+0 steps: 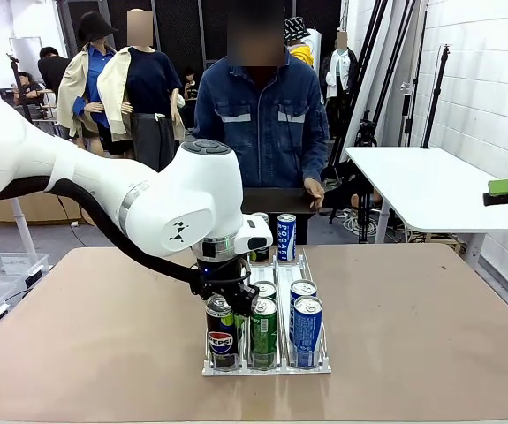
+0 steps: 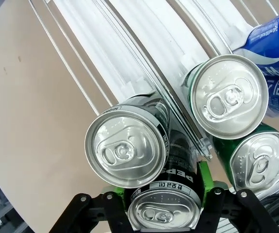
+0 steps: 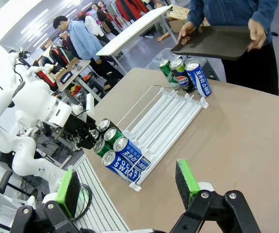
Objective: Retrieve and hand over the desired beverage to the person.
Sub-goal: Pick up a can of the same type that the person held from the Automatic Can Dispenser.
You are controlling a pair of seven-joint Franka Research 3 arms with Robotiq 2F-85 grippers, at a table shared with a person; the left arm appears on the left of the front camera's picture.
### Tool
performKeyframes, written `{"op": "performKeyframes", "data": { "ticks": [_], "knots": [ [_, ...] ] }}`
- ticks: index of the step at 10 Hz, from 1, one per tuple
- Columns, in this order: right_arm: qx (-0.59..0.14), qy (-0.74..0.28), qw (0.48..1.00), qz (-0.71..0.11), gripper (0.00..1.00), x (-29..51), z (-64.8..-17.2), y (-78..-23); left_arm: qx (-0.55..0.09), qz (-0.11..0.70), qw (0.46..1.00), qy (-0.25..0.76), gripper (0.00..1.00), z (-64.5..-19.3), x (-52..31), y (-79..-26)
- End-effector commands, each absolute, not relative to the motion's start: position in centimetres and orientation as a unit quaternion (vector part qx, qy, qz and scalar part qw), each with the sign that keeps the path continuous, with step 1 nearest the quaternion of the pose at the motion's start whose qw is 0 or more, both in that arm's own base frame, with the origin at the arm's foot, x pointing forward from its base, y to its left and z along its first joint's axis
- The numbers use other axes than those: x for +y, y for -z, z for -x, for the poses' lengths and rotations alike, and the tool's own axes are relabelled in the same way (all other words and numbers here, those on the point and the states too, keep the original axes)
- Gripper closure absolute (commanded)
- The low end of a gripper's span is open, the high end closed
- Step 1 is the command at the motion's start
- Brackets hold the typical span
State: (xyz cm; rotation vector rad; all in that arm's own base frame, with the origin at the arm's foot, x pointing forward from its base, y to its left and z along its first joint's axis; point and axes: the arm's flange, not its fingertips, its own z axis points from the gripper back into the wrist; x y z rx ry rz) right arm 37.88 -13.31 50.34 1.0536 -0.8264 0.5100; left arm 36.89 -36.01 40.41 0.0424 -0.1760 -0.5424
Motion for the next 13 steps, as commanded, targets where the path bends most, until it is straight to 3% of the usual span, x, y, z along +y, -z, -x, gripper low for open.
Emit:
{"op": "performKeyframes", "data": {
  "ticks": [1, 13],
  "knots": [
    [-0.38, -0.235, 0.751, -0.486, 0.0, -13.24, -37.9, -50.38, -0.089, -0.023, 0.959, 0.267, 0.81, -36.85, -35.99, -40.41],
    [-0.38, -0.235, 0.751, -0.486, 0.0, -13.24, -37.9, -50.38, -0.089, -0.023, 0.959, 0.267, 0.81, -36.85, -35.99, -40.41]
  ]
}}
